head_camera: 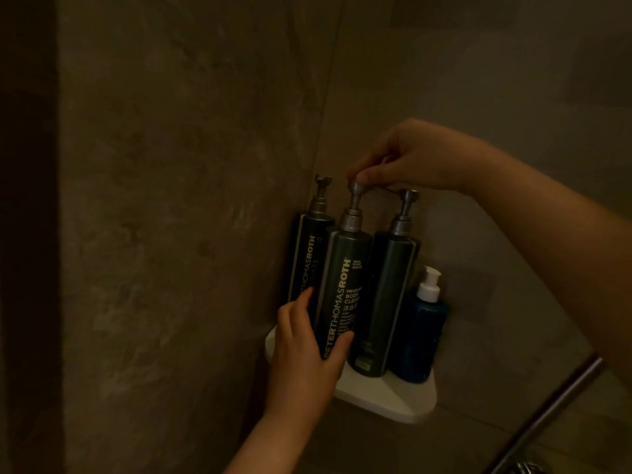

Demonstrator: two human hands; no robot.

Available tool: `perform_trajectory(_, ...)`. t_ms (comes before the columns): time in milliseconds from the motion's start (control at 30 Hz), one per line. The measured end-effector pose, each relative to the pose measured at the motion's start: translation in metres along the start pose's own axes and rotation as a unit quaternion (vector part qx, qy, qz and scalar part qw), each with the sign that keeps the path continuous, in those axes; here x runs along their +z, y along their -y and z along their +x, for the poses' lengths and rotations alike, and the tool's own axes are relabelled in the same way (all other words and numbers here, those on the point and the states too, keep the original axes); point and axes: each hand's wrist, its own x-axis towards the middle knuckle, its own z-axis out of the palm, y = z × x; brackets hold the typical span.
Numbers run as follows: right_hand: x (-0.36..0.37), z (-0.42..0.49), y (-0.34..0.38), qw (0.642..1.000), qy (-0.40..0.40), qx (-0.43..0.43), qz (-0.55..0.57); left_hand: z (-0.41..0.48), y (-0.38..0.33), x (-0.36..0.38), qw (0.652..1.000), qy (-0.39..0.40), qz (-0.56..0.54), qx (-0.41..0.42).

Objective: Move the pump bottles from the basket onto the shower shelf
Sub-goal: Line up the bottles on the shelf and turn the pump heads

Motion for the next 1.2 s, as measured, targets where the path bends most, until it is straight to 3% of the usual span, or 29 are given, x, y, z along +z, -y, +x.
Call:
perform_trajectory(267,0.002,0.006,0.006,0.999,-0.012,0.05,-0.002,-0.002,-0.002,0.0,1.0,-0.006,0.017,0.004)
perform_trajectory(467,0.0,-0.009,0.0,0.999,-0.017,-0.038,0.026,-0.003,-0.003,-0.001,1.0,-0.007,0.018,0.011)
perform_trajectory(667,0.004,-0.017,-0.006,0.996,-0.017,-0.071,0.052,-0.003,-0.001,-0.001,1.0,0.0,0.012,0.007)
perform_trajectory(1200,0.007,-0.014,-0.003,0.991,-0.059,-0.108,-0.056,-0.005,-0.003,0.0,1.0,-0.008,0.028,0.009)
